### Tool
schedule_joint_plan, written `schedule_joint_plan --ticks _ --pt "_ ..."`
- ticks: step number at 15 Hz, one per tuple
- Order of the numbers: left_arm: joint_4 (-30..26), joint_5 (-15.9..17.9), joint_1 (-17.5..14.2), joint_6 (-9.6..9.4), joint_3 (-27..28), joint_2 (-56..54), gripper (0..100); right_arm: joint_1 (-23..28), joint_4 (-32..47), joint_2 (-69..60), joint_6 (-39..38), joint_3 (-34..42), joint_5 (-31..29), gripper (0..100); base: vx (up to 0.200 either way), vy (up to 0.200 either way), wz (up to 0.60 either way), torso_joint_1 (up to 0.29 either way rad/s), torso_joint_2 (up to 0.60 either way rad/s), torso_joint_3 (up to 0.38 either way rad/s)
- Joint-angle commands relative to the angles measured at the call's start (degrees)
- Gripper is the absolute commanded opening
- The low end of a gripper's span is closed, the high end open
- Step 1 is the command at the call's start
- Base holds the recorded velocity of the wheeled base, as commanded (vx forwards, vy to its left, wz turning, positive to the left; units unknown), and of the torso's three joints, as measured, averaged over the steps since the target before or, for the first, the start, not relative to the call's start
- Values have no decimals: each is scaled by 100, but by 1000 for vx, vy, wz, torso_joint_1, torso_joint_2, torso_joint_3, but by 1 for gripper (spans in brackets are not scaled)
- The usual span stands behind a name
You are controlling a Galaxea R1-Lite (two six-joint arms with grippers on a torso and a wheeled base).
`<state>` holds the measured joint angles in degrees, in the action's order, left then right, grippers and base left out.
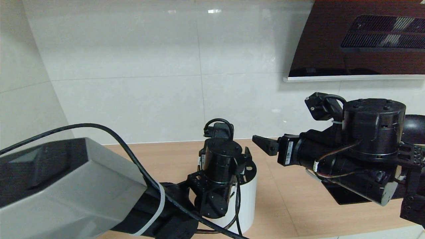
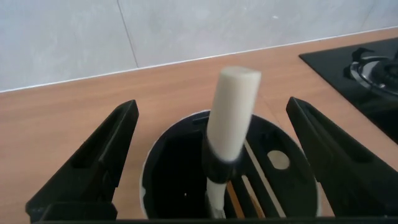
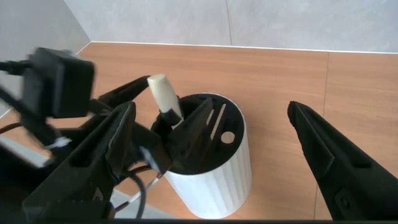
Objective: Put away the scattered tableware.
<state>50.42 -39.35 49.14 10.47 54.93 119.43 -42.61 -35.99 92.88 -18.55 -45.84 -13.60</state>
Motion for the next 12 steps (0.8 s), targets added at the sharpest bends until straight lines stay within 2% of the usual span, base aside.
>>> schedule_joint_plan --ticks 1,5,7,8,9,10,12 --pt "3 94 17 -28 -264 -719 100 7 -5 -33 1 -13 -11 100 0 0 0 0 0 0" --pt "-32 762 -124 -45 -879 -2003 100 288 -22 -226 10 -31 -11 100 0 0 0 0 0 0" --pt "-15 859 -432 -230 -1142 -2407 100 473 -22 -473 168 -4 -11 100 0 0 0 0 0 0" --pt "-6 877 -660 -379 -1222 -2653 100 569 -22 -675 405 75 -28 100 0 0 0 0 0 0" --pt "-6 877 -660 -379 -1222 -2653 100 569 -22 -675 405 75 -28 100 0 0 0 0 0 0" --pt "-41 894 -1073 -441 -1503 -3347 100 780 -14 -1422 880 382 -55 100 0 0 0 0 0 0" --pt "-32 894 -1486 -441 -2311 -4033 100 1044 30 -2257 1038 769 -99 100 0 0 0 0 0 0"
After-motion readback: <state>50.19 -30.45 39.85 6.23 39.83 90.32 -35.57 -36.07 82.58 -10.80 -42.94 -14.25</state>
